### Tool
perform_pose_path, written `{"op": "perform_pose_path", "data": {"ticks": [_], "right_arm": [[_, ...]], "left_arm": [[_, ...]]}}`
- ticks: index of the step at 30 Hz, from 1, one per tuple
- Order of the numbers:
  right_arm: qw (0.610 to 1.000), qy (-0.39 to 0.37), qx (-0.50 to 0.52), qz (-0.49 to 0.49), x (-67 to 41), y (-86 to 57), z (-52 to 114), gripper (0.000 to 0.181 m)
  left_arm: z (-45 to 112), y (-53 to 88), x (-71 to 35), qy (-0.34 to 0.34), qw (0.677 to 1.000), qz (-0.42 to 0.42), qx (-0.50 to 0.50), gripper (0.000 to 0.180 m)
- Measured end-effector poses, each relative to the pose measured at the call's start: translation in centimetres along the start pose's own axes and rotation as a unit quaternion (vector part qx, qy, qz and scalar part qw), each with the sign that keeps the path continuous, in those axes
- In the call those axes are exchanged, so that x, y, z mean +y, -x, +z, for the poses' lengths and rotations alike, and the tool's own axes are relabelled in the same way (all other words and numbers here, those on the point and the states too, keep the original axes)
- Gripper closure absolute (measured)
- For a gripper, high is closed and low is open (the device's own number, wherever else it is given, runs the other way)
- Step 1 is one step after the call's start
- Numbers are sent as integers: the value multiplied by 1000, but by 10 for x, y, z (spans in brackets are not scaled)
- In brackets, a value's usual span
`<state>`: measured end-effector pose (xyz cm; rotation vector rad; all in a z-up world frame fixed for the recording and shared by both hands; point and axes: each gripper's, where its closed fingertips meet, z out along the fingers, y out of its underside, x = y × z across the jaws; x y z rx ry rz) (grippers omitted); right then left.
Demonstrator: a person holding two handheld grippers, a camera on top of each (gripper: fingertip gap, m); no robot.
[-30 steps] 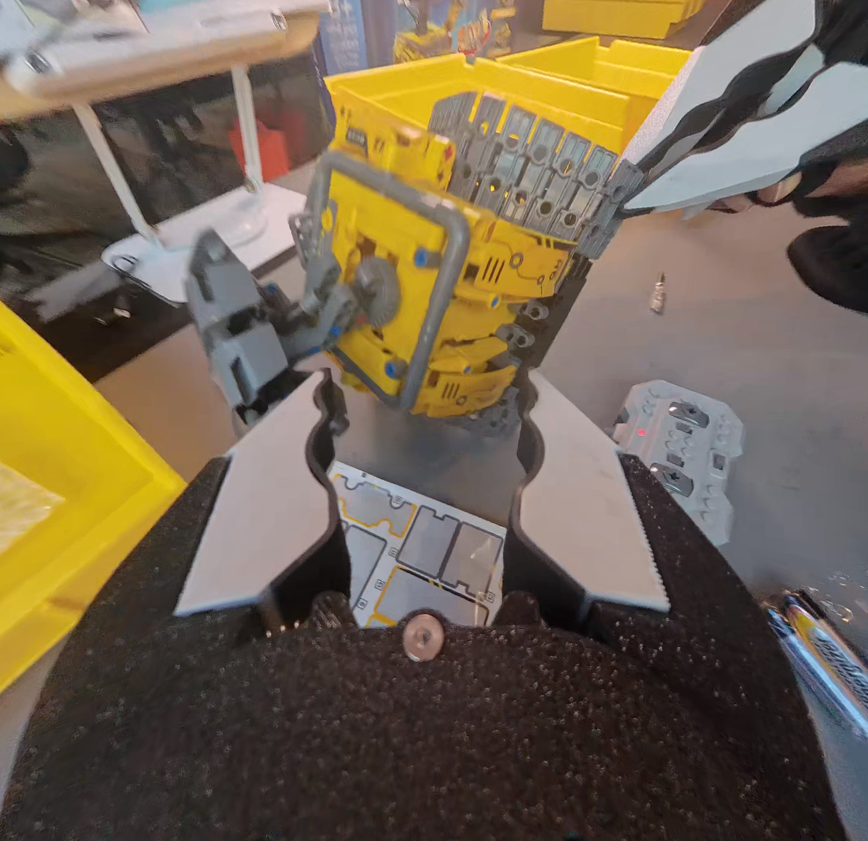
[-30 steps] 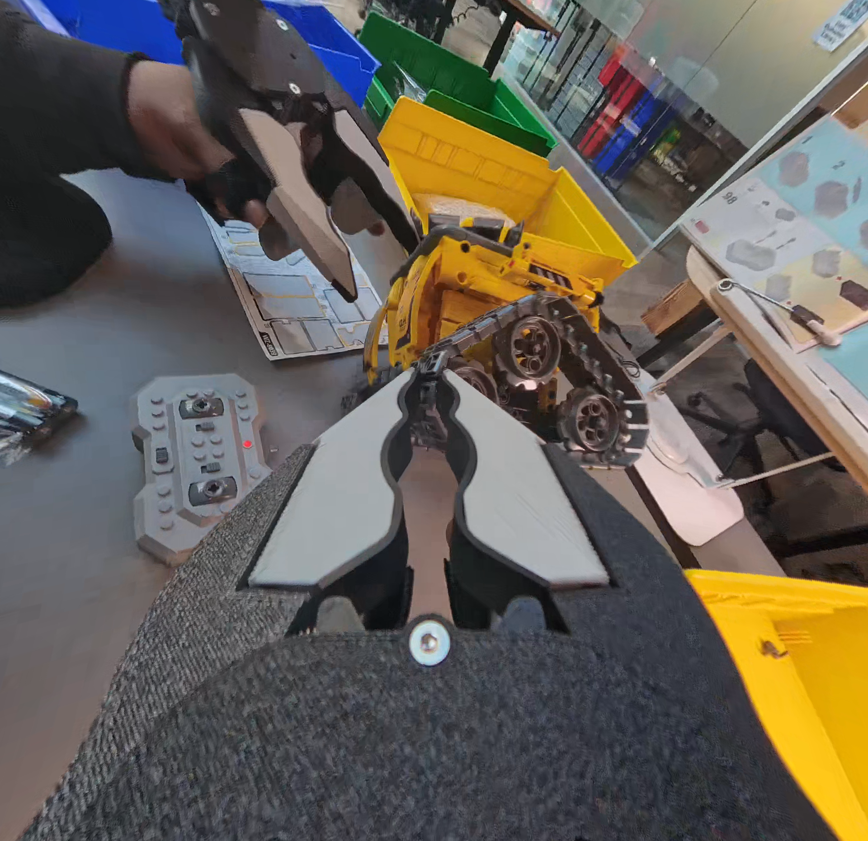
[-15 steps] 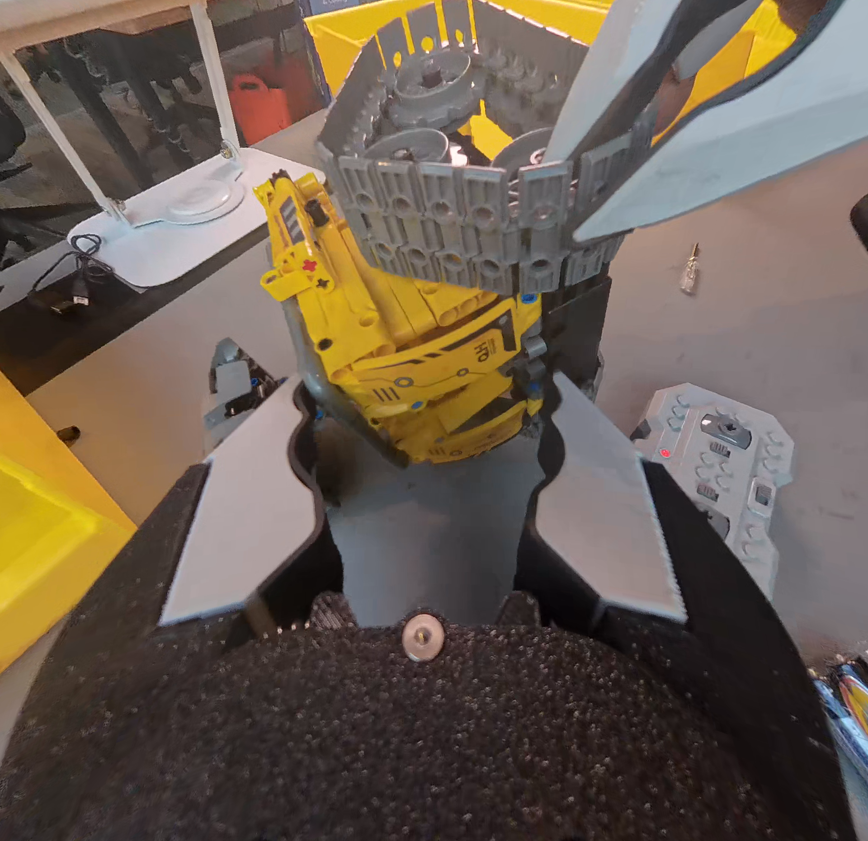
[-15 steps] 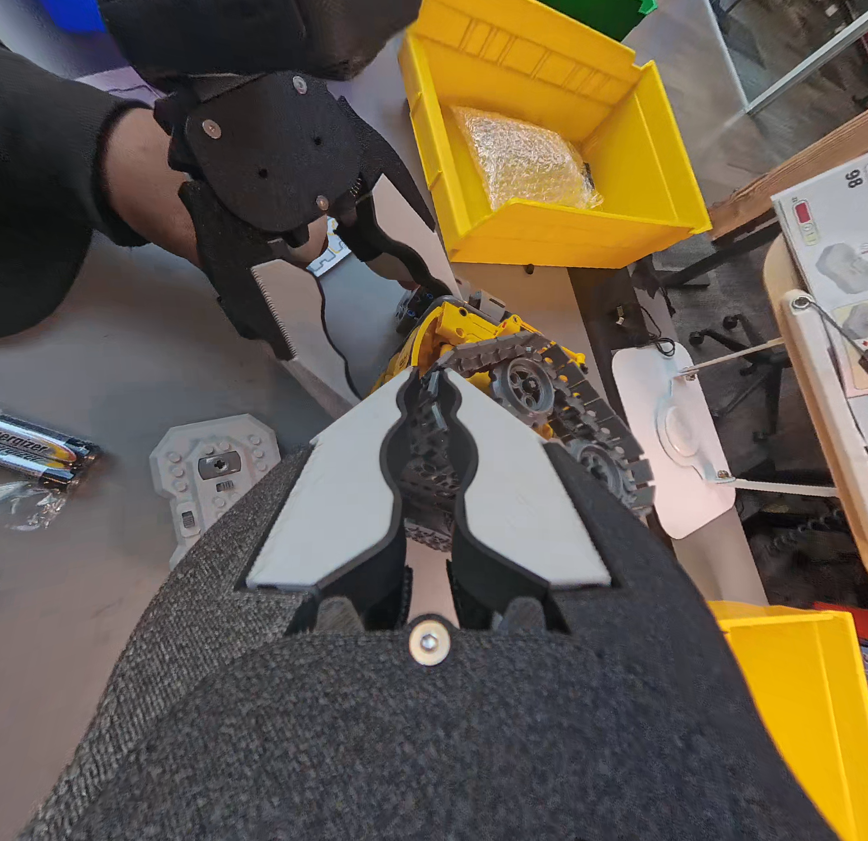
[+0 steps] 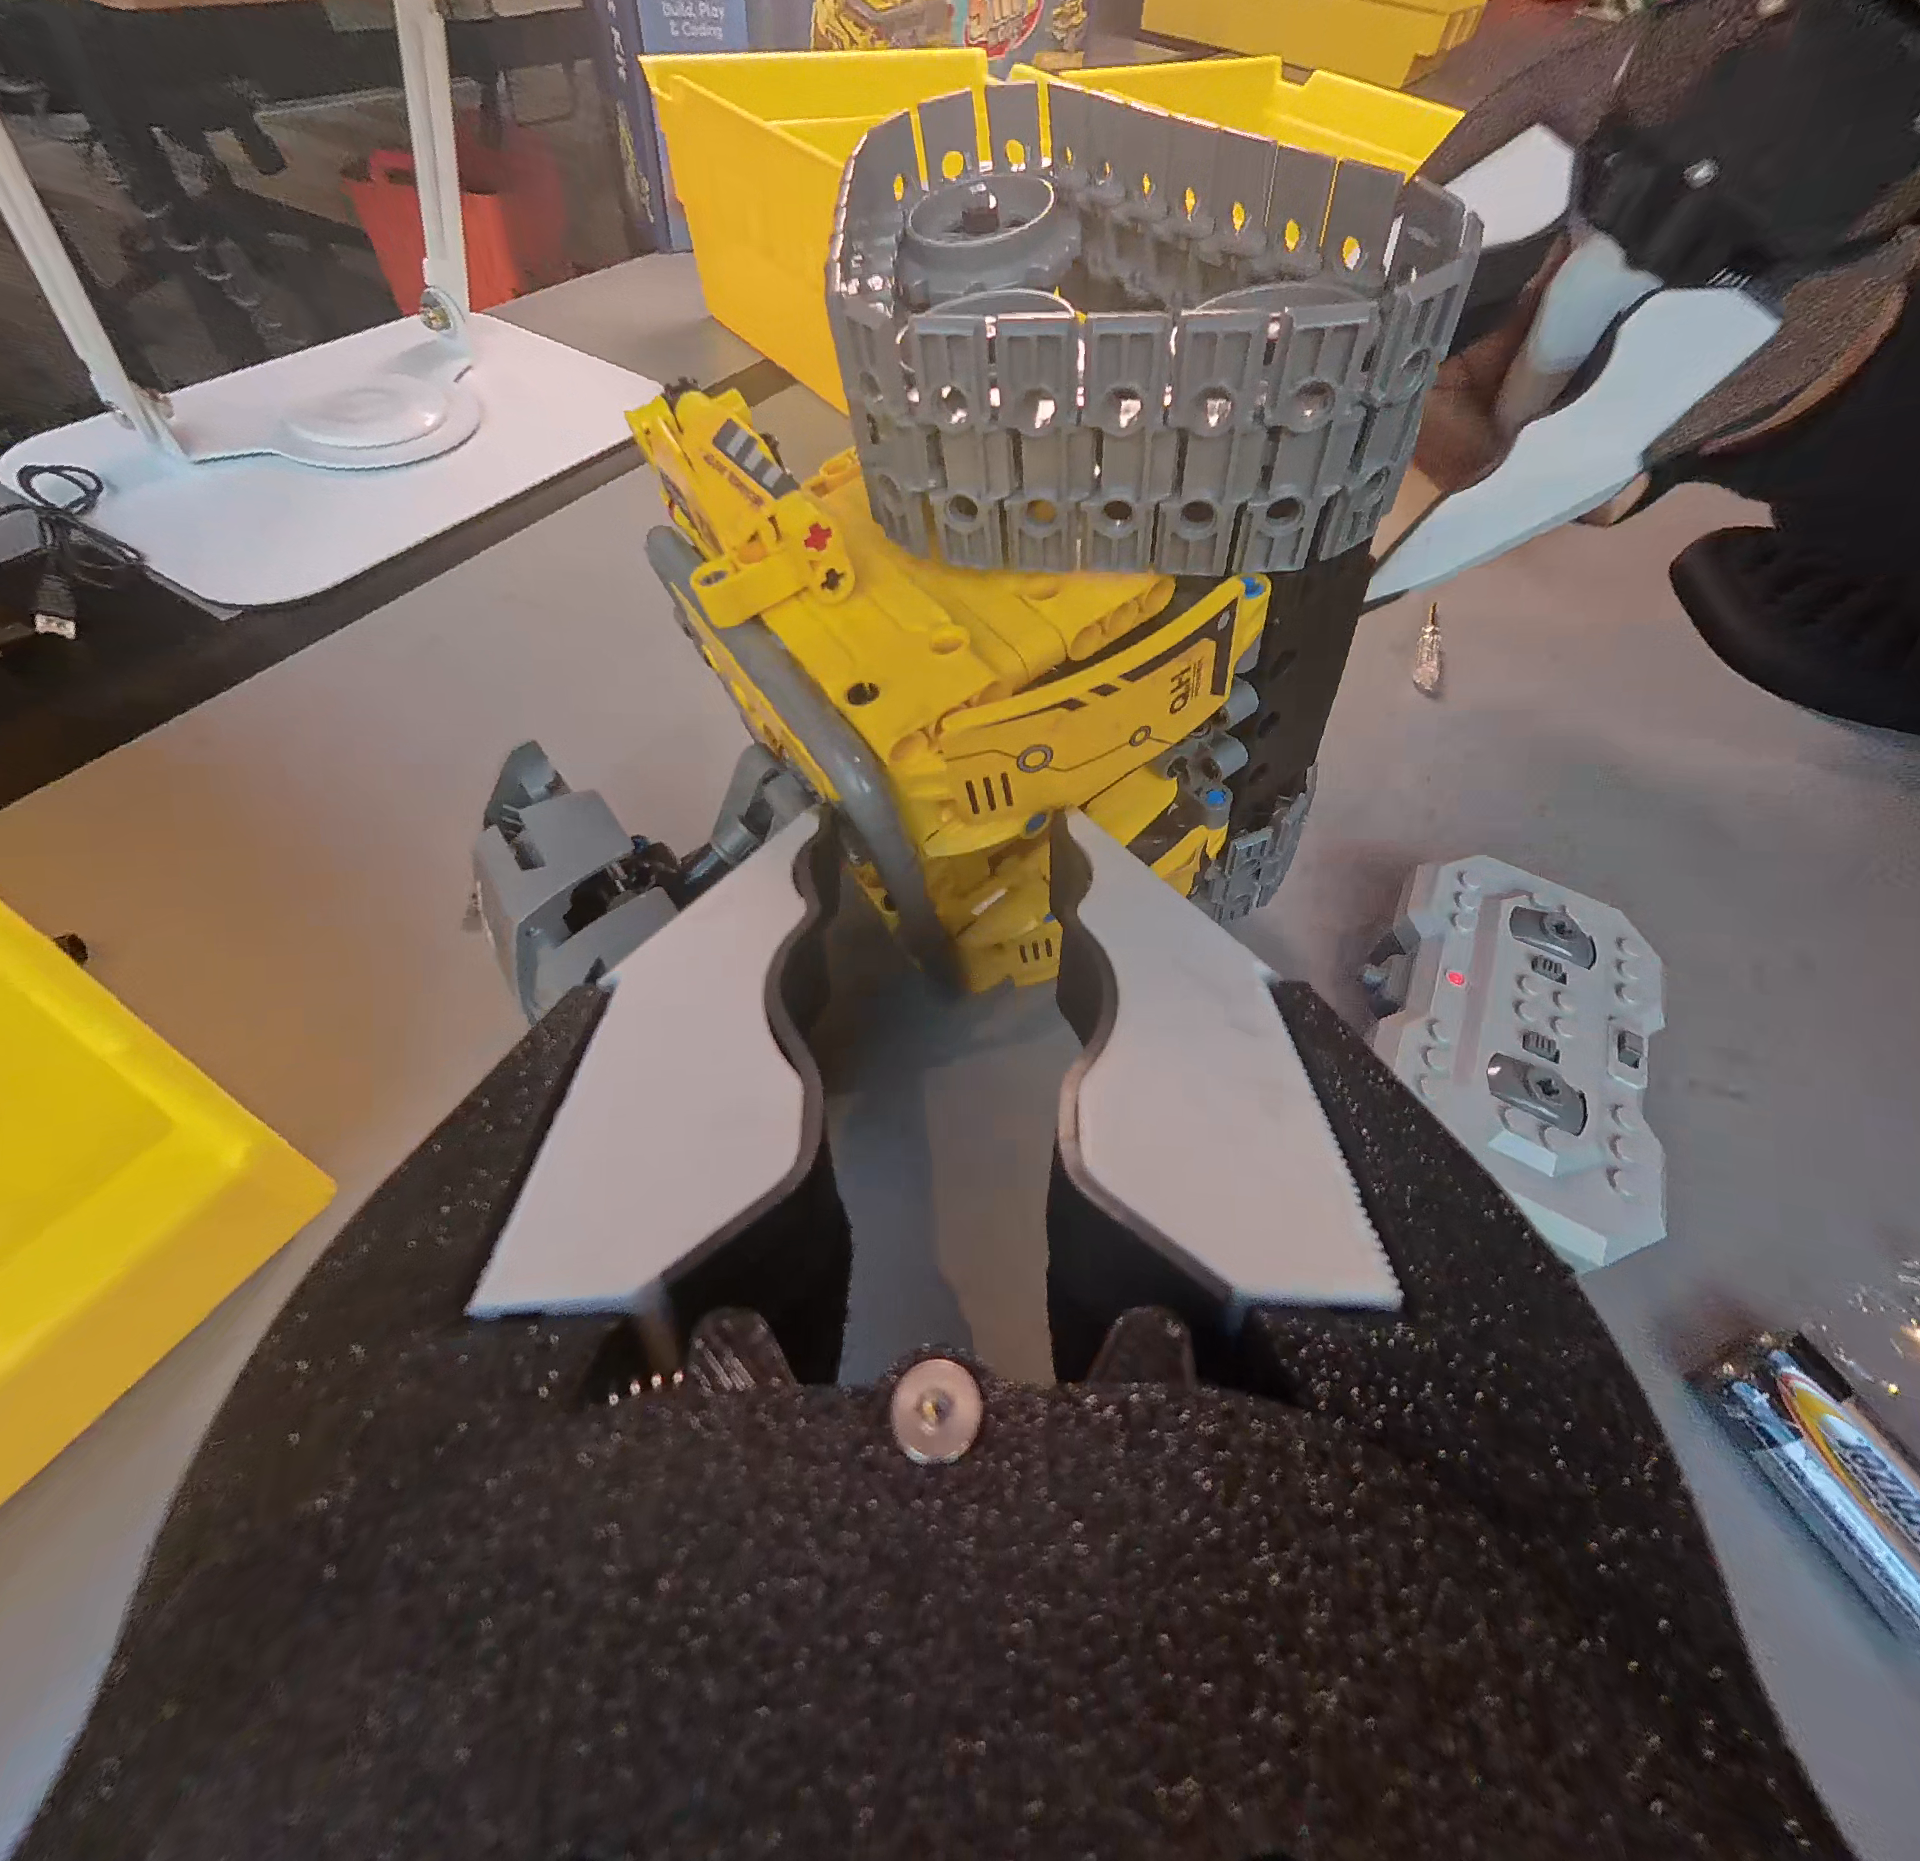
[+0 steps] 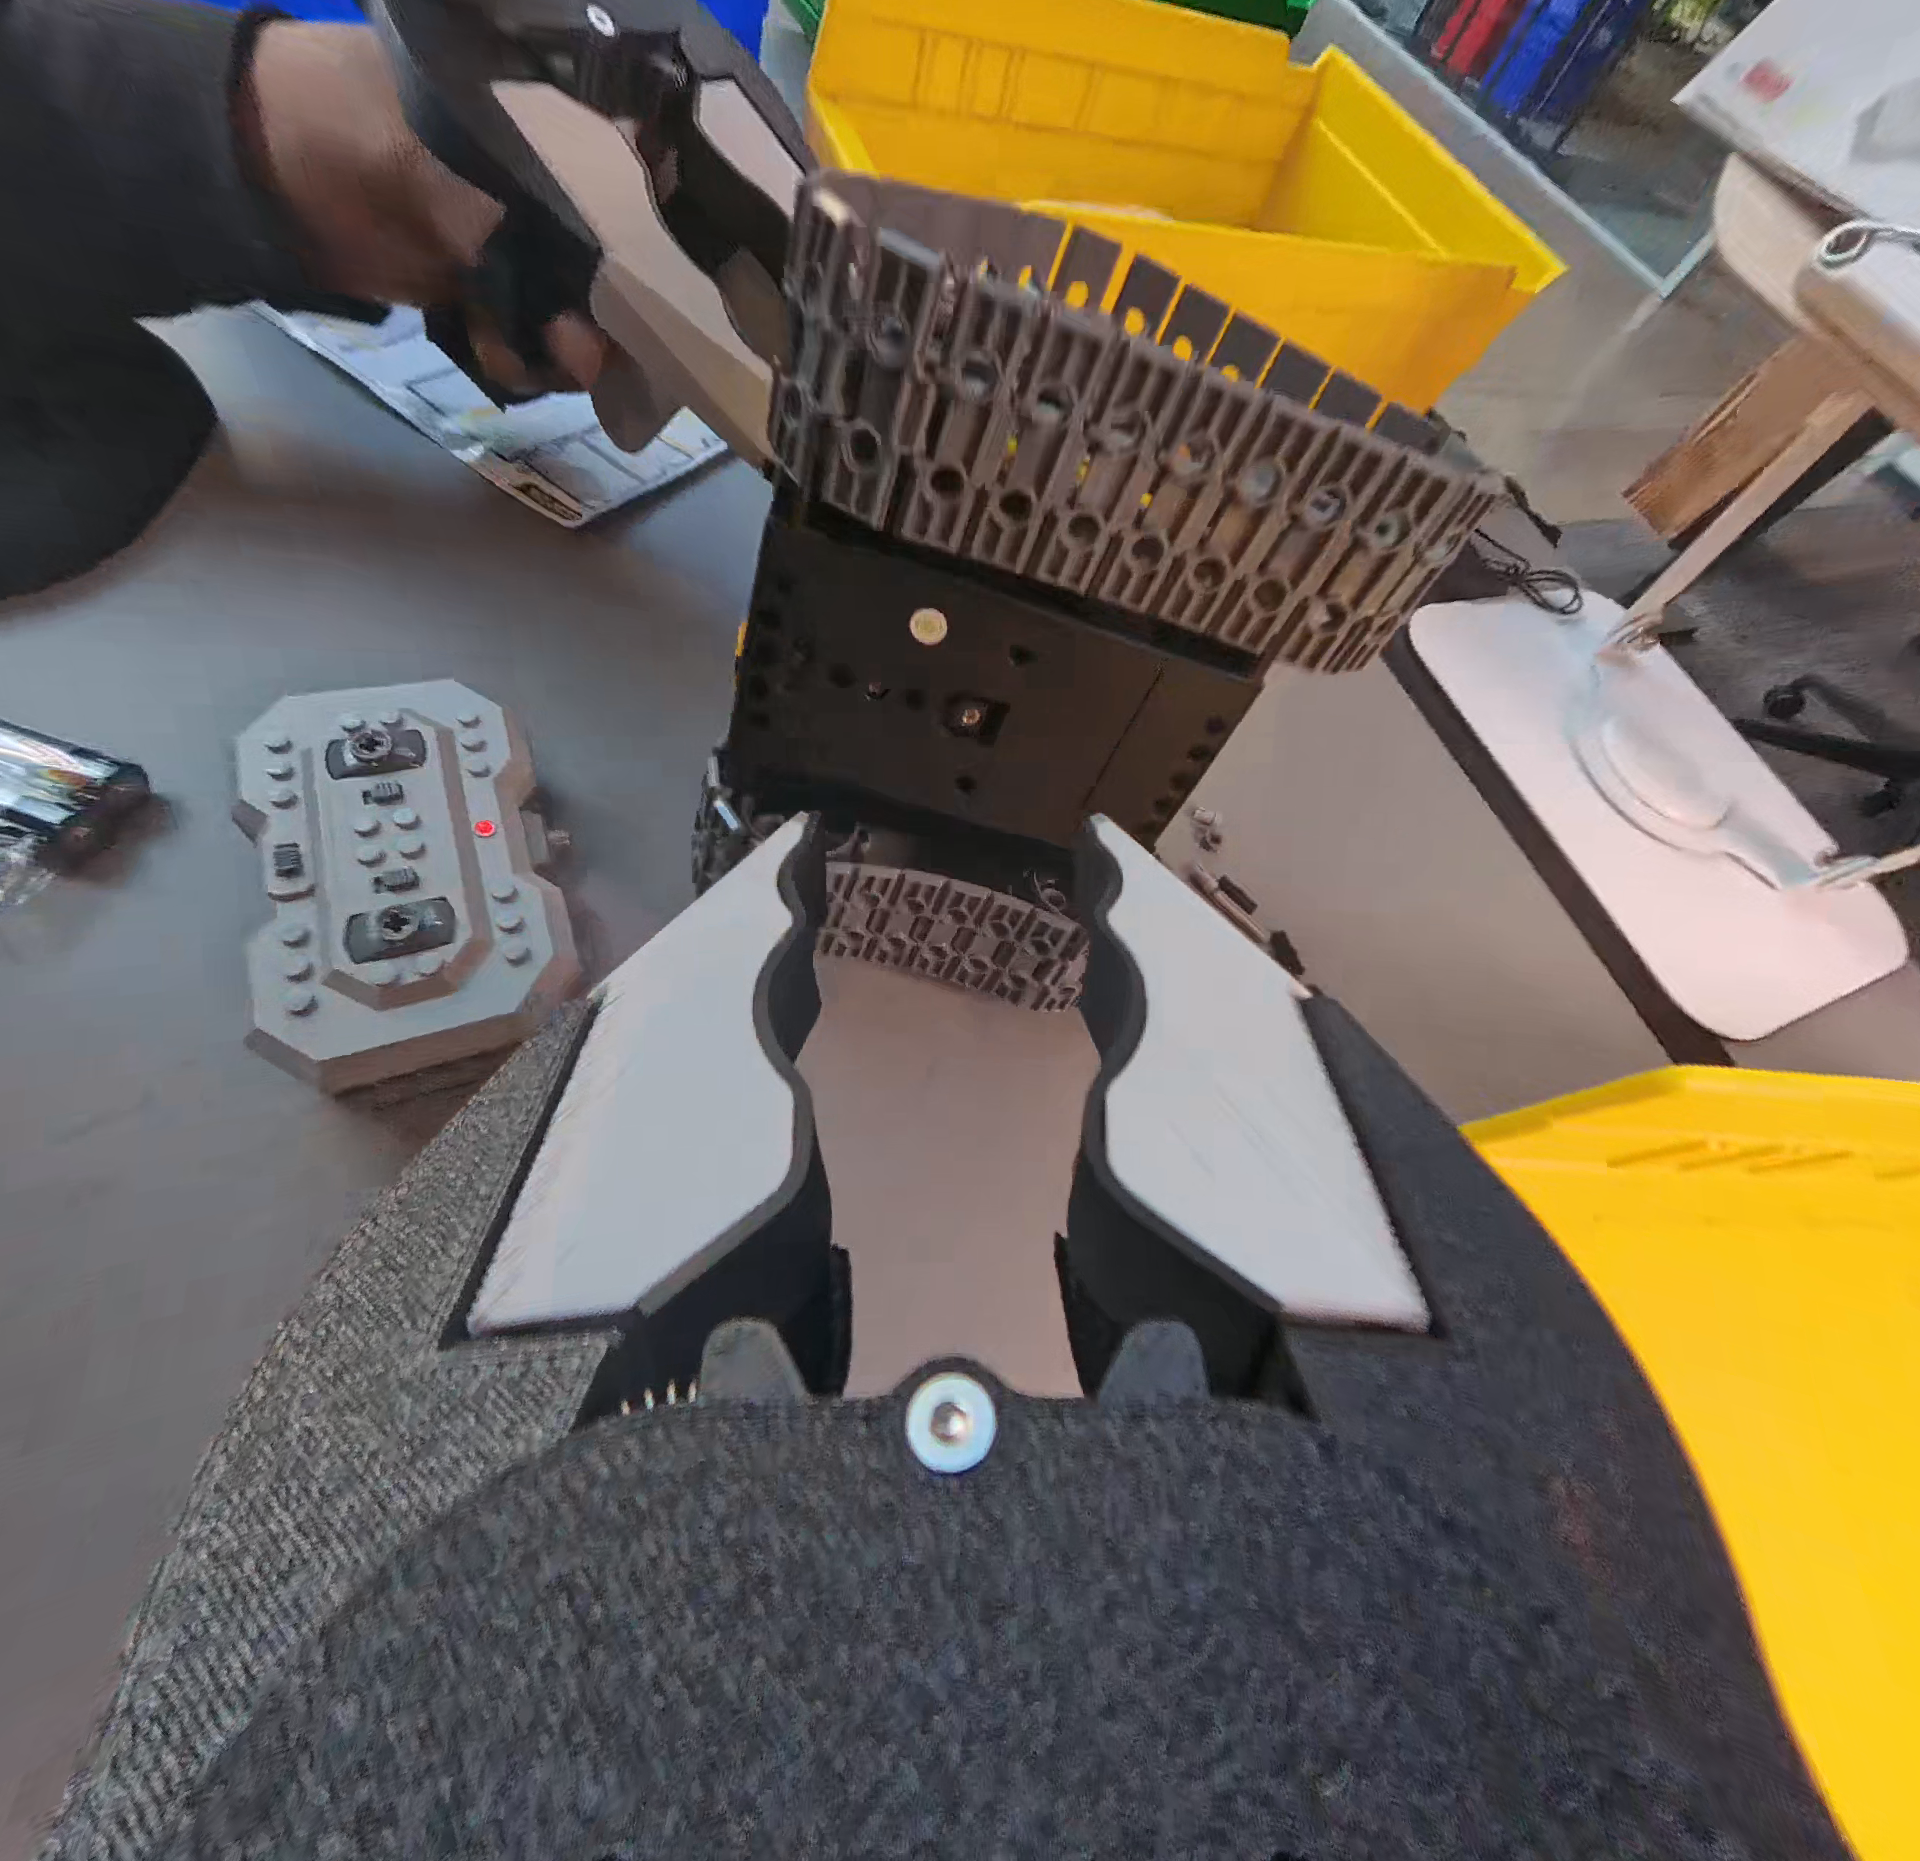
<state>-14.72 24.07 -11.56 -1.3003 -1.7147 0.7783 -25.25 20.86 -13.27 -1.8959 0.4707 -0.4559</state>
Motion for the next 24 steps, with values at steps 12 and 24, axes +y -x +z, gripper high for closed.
{"op": "perform_pose_path", "data": {"ticks": [12,24], "right_arm": [[996,-35,9,78,27,-7,32,99],[996,-46,21,74,24,-5,31,117]], "left_arm": [[4,6,1,1,991,7,133,147],[1,-5,11,21,998,-11,65,105]]}}
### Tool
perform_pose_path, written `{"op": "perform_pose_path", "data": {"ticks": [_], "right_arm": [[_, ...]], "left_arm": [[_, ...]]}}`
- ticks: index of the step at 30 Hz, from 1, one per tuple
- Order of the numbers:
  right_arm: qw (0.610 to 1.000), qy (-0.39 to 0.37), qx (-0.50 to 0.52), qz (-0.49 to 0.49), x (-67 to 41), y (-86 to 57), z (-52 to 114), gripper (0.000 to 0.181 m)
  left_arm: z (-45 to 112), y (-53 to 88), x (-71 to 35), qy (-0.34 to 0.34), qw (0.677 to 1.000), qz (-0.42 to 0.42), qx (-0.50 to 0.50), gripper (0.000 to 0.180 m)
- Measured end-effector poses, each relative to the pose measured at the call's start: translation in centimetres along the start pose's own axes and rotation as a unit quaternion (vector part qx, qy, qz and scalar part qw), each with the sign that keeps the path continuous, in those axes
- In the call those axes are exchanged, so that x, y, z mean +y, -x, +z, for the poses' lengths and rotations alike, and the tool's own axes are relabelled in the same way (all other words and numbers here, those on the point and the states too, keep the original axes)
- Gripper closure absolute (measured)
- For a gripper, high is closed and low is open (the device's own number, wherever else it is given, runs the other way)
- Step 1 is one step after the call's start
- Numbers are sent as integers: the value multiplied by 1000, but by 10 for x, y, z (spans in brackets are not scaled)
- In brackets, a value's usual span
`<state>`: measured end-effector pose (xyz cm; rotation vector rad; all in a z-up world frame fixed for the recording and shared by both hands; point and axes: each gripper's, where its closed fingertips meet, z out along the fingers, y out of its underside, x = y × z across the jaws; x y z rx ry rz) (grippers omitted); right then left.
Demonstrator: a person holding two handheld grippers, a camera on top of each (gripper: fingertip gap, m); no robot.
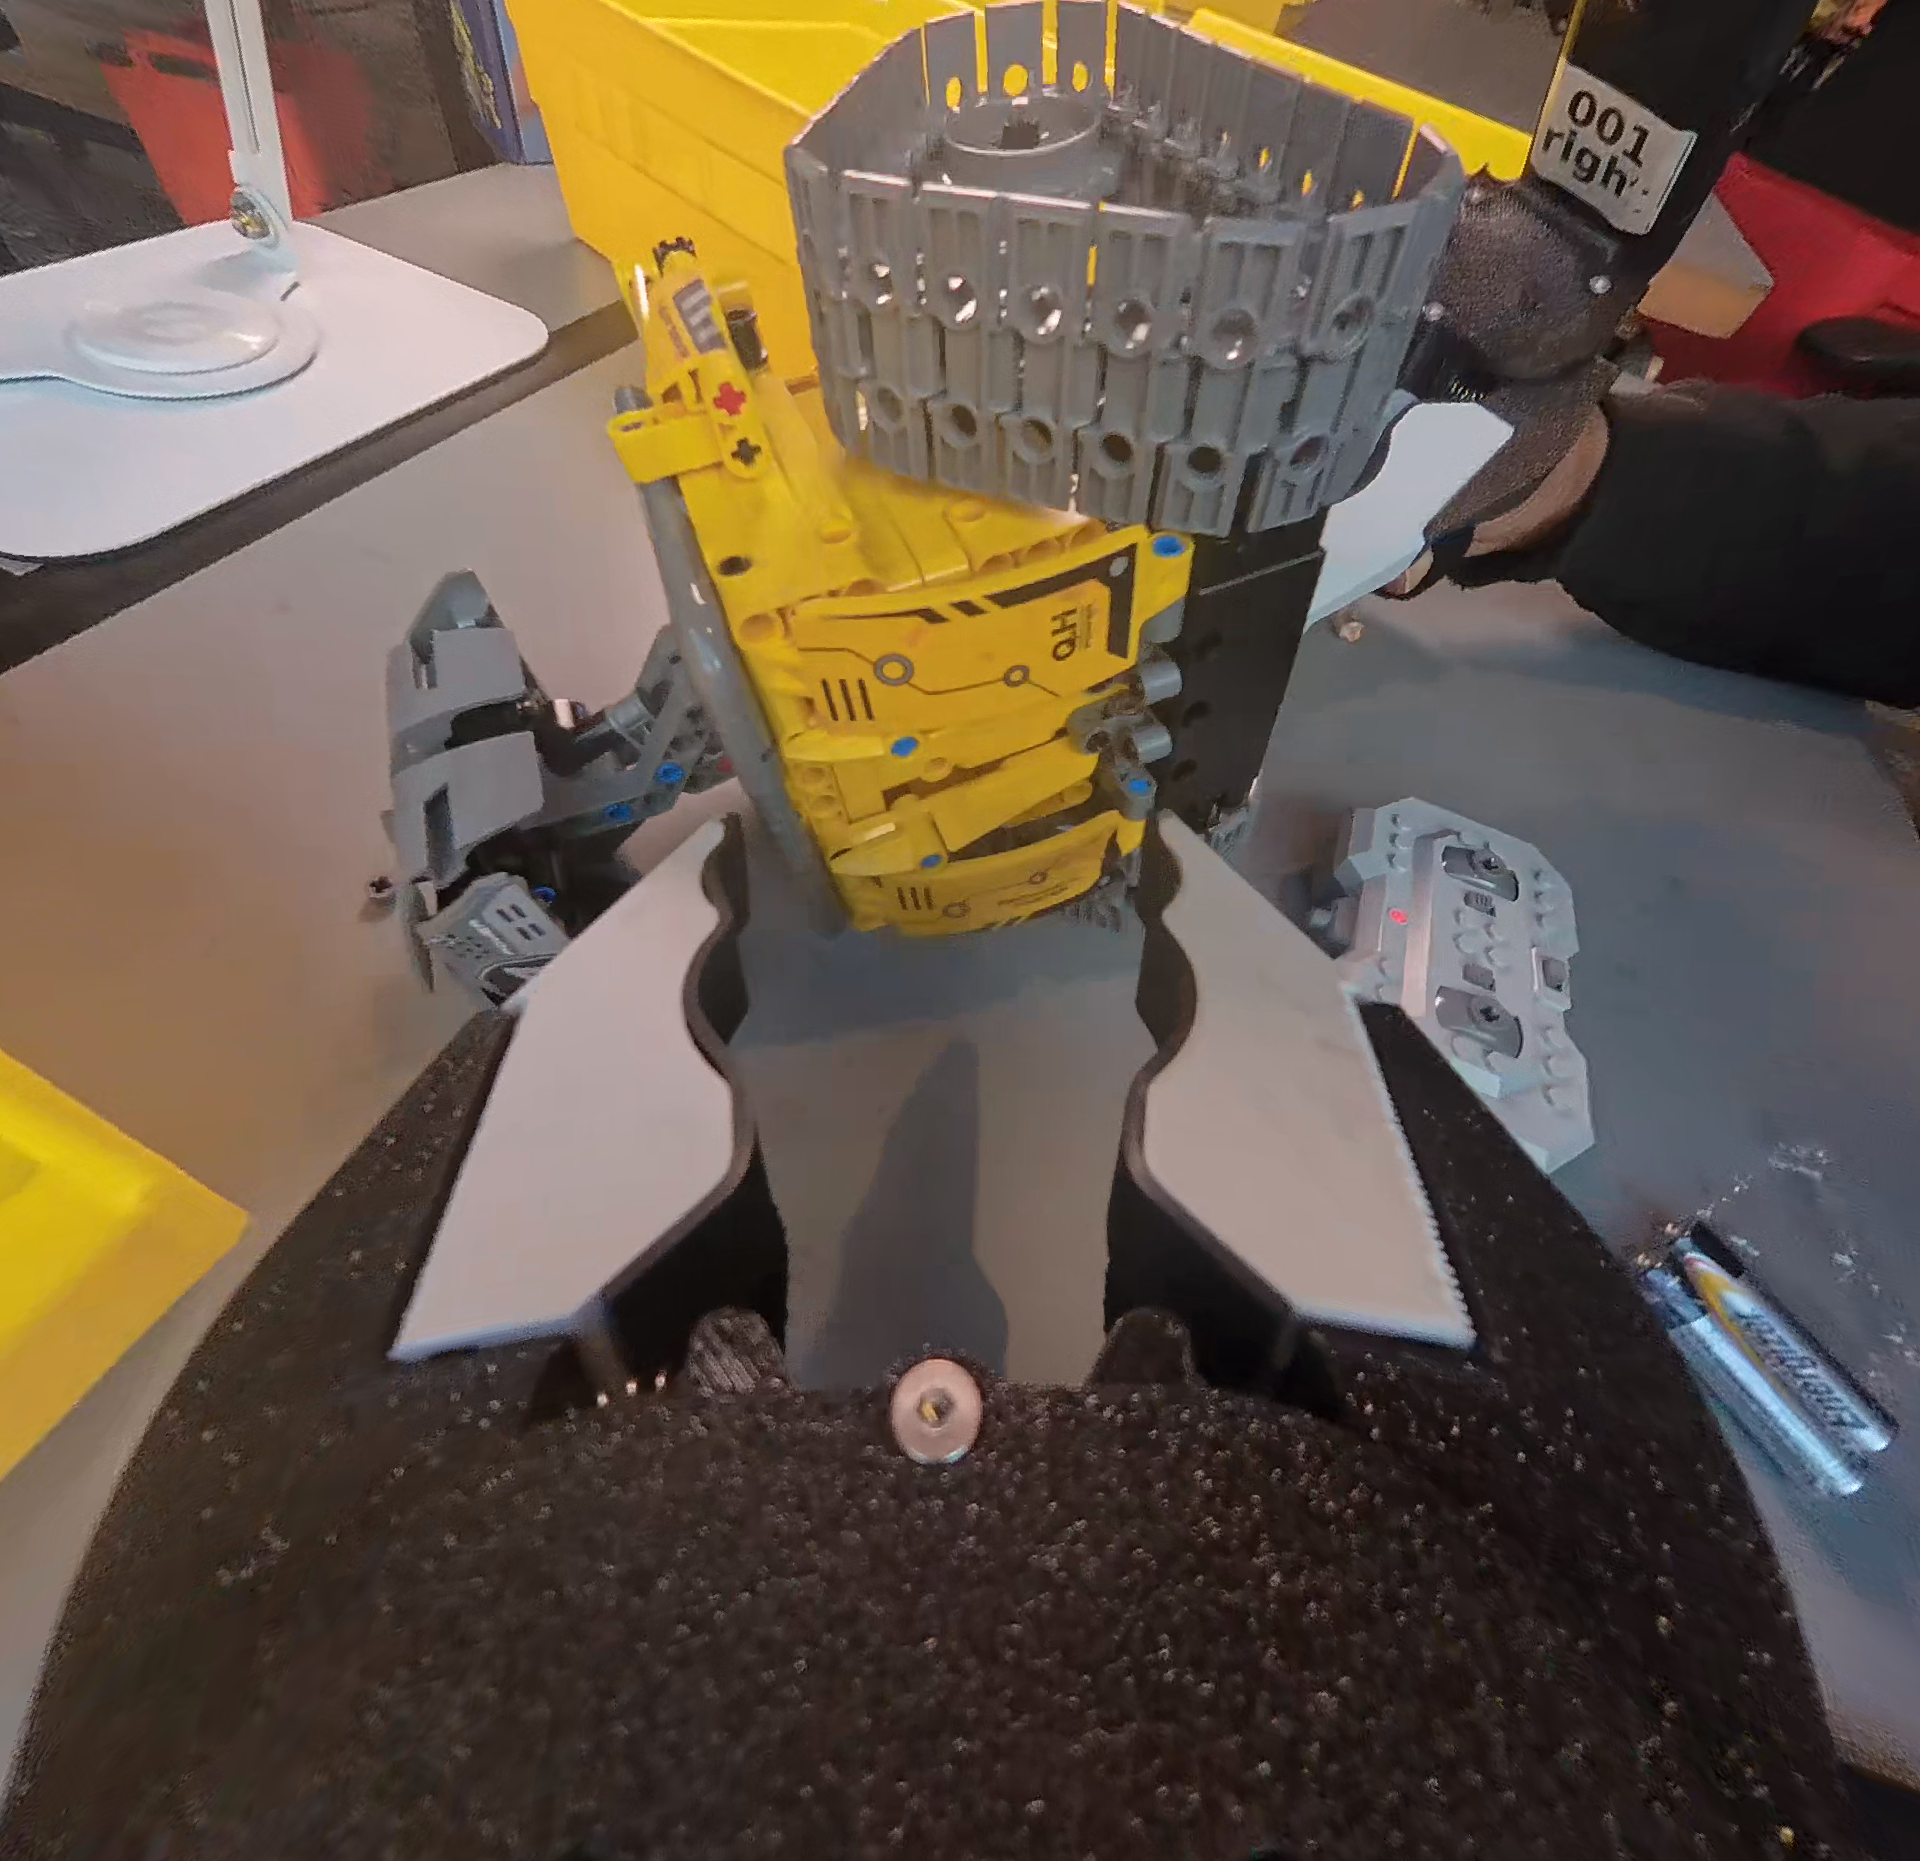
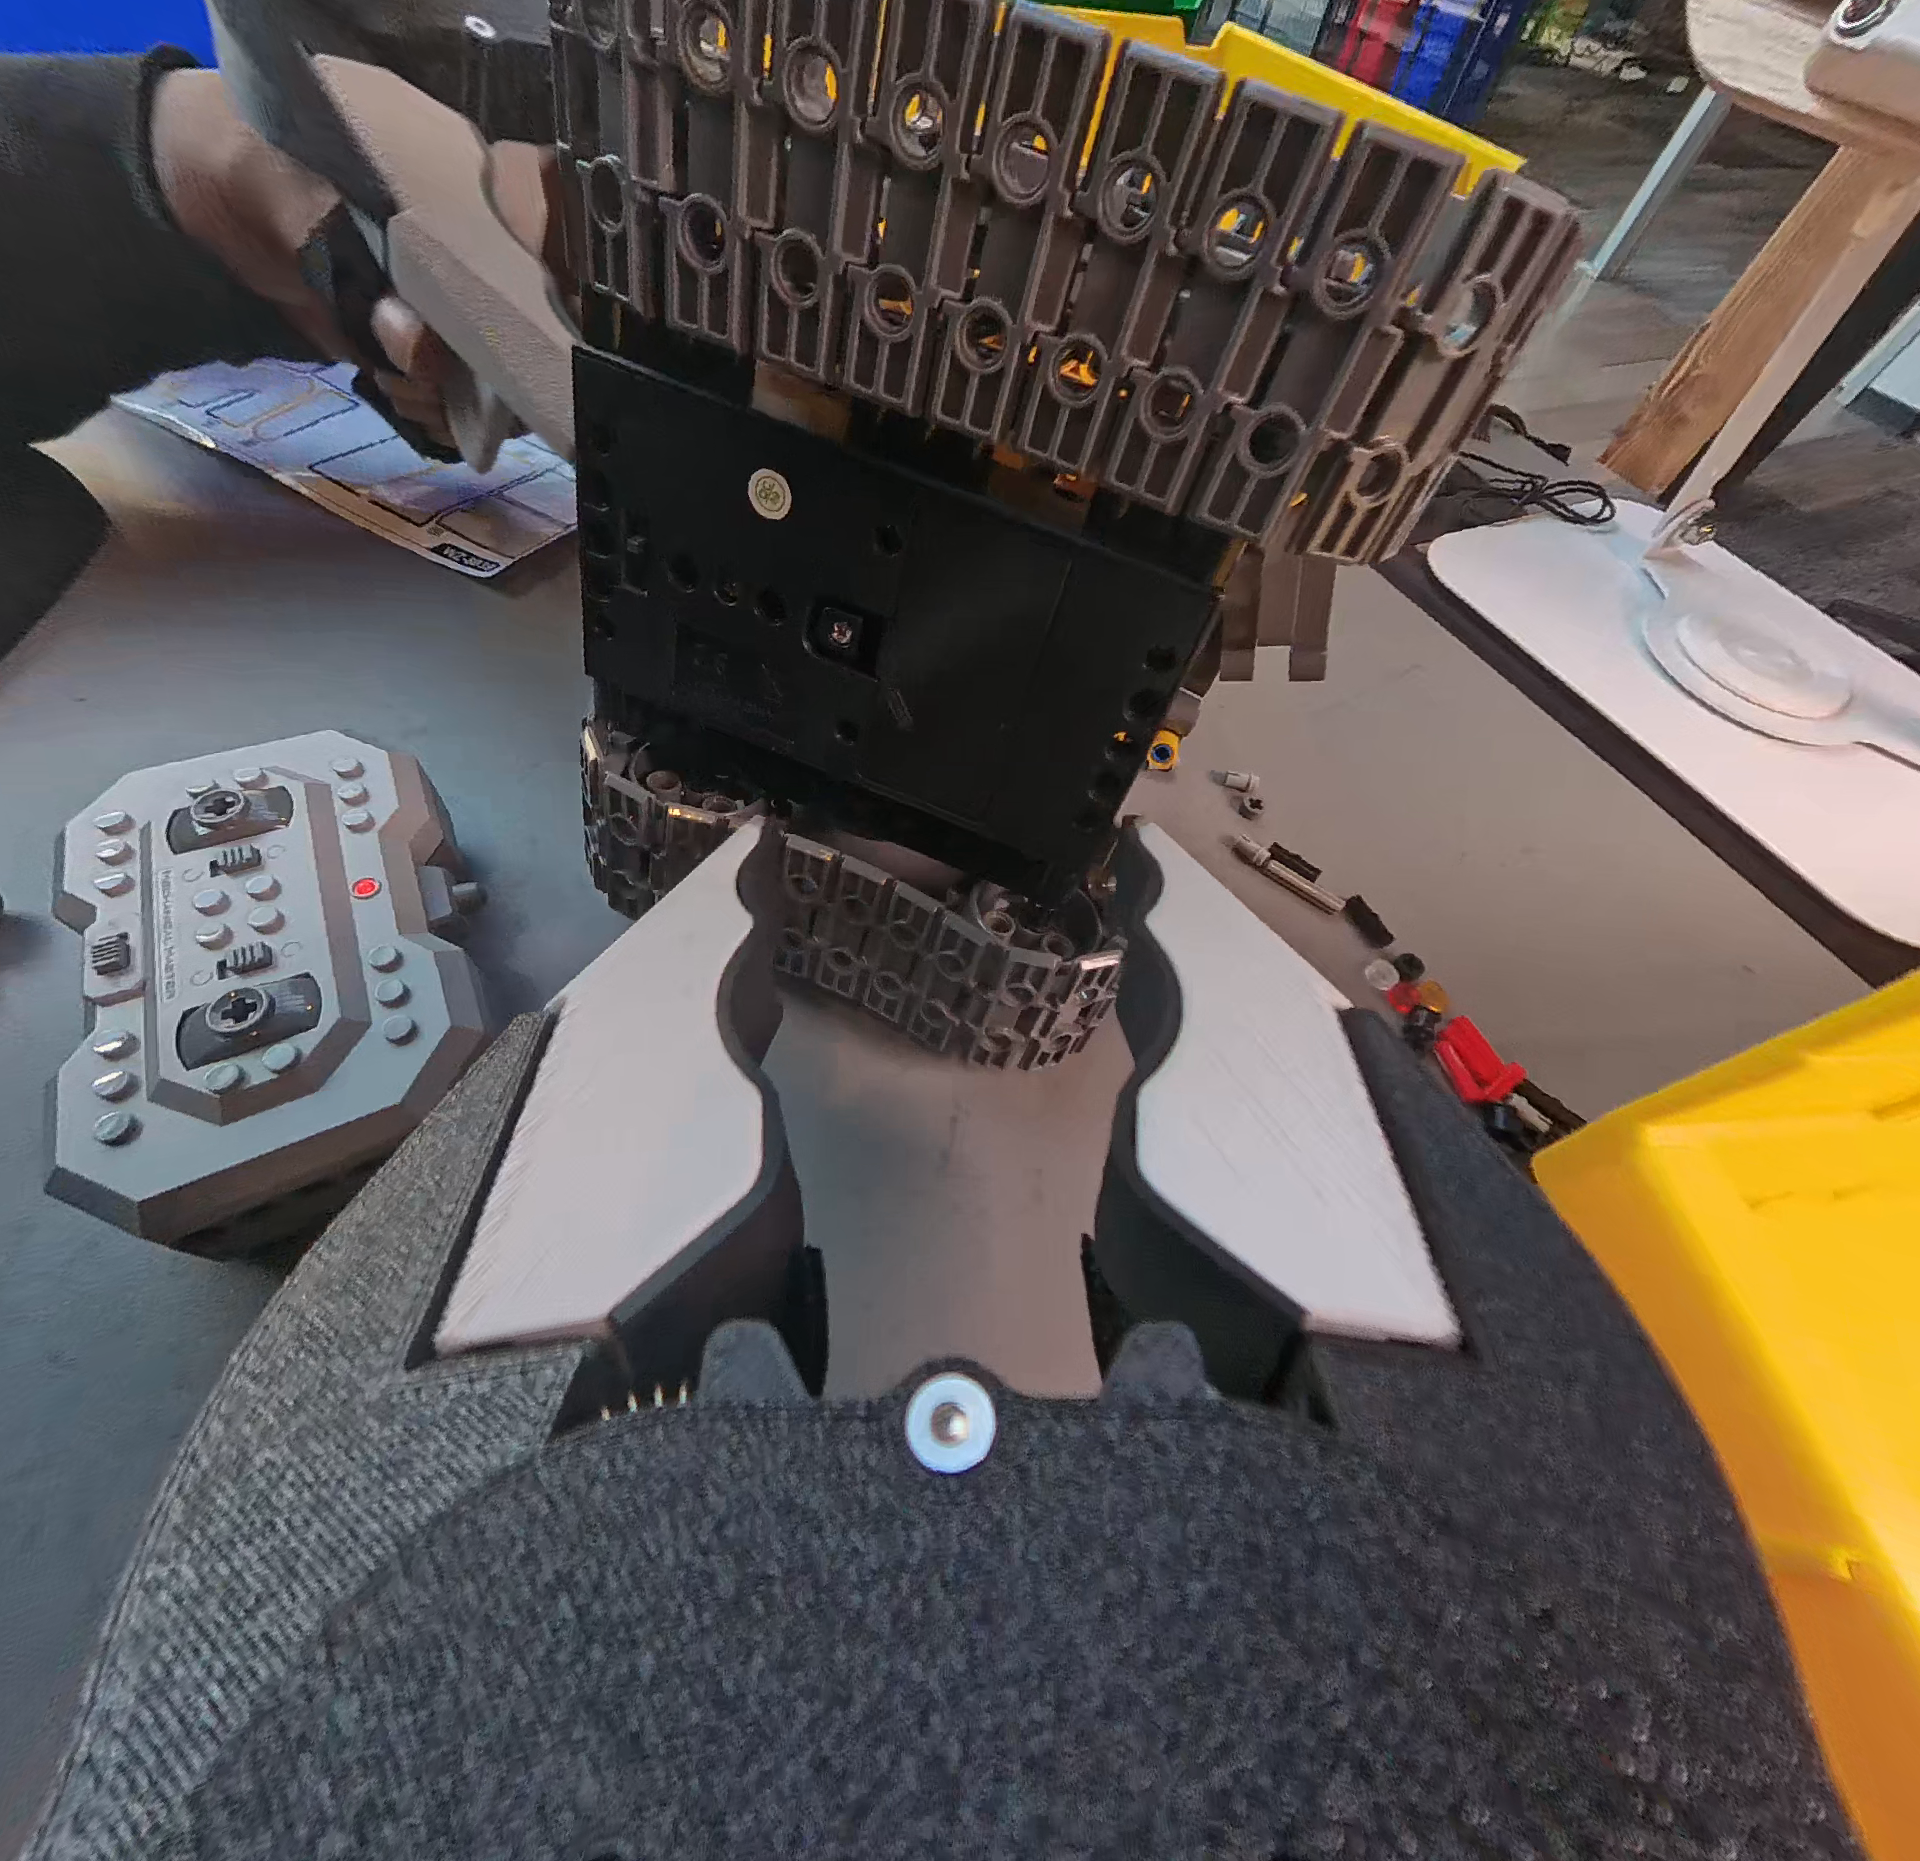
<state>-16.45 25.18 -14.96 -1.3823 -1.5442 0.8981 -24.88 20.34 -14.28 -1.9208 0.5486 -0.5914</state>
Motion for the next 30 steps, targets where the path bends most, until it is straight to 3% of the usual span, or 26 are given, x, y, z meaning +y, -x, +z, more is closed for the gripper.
{"op": "perform_pose_path", "data": {"ticks": [5,8,15,19,30], "right_arm": [[1000,-8,9,12,-2,-6,1,119],[1000,-11,12,21,-5,-8,5,120],[991,-36,-20,125,-19,-13,0,126],[984,-46,-44,165,-38,-11,-7,117],[982,-69,-54,170,-62,-5,-14,115]], "left_arm": [[17,-14,-3,-1,998,-24,-59,69],[25,-11,-5,0,995,-37,-98,70],[20,-12,-21,-25,986,-150,-69,72],[15,-14,-35,-53,974,-214,-45,72],[0,-13,-51,-100,952,-290,-1,73]]}}
